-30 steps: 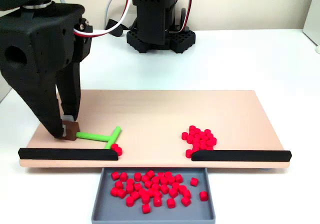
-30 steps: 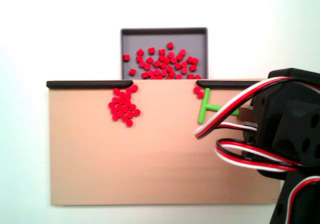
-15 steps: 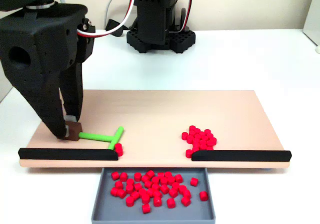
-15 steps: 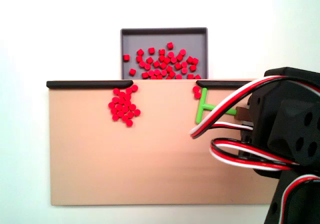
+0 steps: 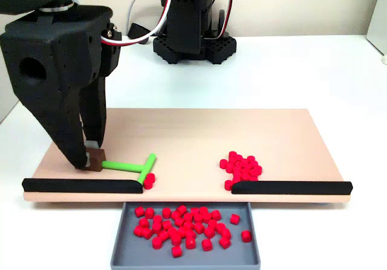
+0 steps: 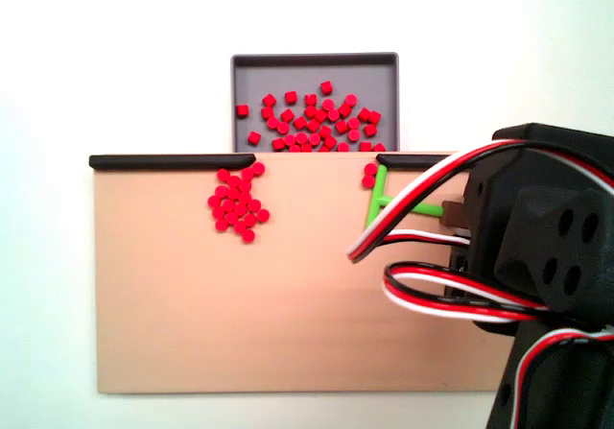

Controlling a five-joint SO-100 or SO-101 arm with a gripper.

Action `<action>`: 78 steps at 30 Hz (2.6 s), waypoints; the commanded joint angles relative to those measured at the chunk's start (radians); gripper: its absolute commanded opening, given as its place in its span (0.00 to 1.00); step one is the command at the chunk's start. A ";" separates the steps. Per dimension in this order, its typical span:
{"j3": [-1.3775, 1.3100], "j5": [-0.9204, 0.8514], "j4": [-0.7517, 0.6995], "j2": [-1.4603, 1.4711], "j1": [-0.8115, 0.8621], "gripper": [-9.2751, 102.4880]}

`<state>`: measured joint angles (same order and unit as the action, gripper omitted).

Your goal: Push granules from right to the grey container

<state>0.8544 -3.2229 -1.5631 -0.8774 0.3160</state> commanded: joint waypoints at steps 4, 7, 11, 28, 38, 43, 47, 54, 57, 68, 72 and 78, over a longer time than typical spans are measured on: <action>-0.014 -0.244 -0.008 -0.025 -0.017 0.08; -0.014 -0.218 -0.008 -0.025 -0.023 0.08; -0.014 -0.187 -0.008 -0.026 -0.028 0.08; -0.014 0.069 0.002 -0.032 -0.032 0.08; -0.014 0.176 0.002 -0.032 -0.031 0.08; -0.014 0.212 0.002 -0.032 -0.034 0.08; -0.014 0.235 0.002 -0.032 -0.037 0.08; -0.015 0.295 0.002 -0.032 -0.049 0.08; -0.015 0.313 0.002 -0.034 -0.057 0.08; -0.023 0.422 0.002 -0.032 -0.087 0.08; -0.028 0.517 0.002 -0.029 -0.100 0.08; -0.029 0.727 0.002 -0.032 -0.114 0.08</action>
<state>0.8544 -2.5817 -1.5555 -0.8774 0.2117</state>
